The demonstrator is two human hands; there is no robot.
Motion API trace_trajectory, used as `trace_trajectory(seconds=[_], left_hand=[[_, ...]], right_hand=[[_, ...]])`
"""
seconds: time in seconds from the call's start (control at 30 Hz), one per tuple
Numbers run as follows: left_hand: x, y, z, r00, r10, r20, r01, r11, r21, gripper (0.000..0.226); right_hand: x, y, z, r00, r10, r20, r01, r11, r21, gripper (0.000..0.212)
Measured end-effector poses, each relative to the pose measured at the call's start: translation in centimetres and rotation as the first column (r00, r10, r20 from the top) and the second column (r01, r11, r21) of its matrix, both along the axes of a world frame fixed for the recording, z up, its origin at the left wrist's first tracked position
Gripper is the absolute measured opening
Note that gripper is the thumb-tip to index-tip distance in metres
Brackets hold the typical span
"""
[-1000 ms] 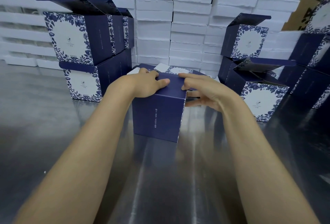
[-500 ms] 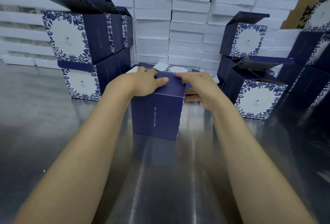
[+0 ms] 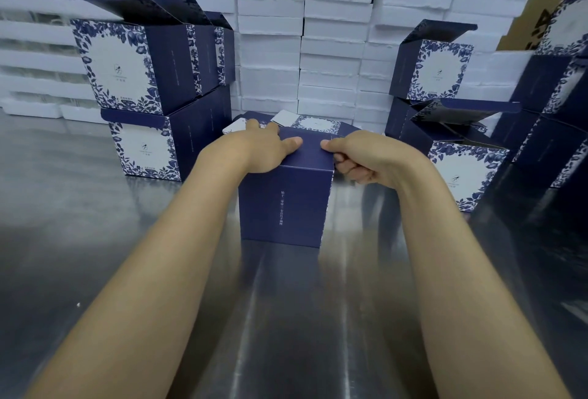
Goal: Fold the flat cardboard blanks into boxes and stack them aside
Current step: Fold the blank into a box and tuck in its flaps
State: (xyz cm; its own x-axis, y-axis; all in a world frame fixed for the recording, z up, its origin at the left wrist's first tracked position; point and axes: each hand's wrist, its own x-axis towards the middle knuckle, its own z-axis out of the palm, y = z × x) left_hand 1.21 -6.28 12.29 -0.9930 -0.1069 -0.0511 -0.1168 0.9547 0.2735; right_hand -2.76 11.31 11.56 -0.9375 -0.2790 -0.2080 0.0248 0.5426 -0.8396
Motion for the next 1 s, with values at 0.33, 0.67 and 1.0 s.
trace_trajectory(seconds=[0.33, 0.67, 1.0], left_hand=[[0.7, 0.5, 0.3, 0.998, -0.058, 0.019, 0.060, 0.989, -0.134, 0.050], [0.9, 1.7, 0.3, 0.995, -0.102, -0.007, 0.098, 0.976, -0.196, 0.043], [1.2, 1.9, 0.4, 0.994, -0.105, 0.032, 0.109, 0.968, -0.225, 0.043]], right_hand=[[-0.8, 0.6, -2.2, 0.993, 0.117, 0.009, -0.106, 0.924, -0.369, 0.041], [-1.1, 0.6, -1.4, 0.984, -0.139, -0.107, 0.125, 0.984, -0.129, 0.043], [-1.2, 1.2, -1.7, 0.995, -0.071, -0.073, 0.051, 0.967, -0.252, 0.035]])
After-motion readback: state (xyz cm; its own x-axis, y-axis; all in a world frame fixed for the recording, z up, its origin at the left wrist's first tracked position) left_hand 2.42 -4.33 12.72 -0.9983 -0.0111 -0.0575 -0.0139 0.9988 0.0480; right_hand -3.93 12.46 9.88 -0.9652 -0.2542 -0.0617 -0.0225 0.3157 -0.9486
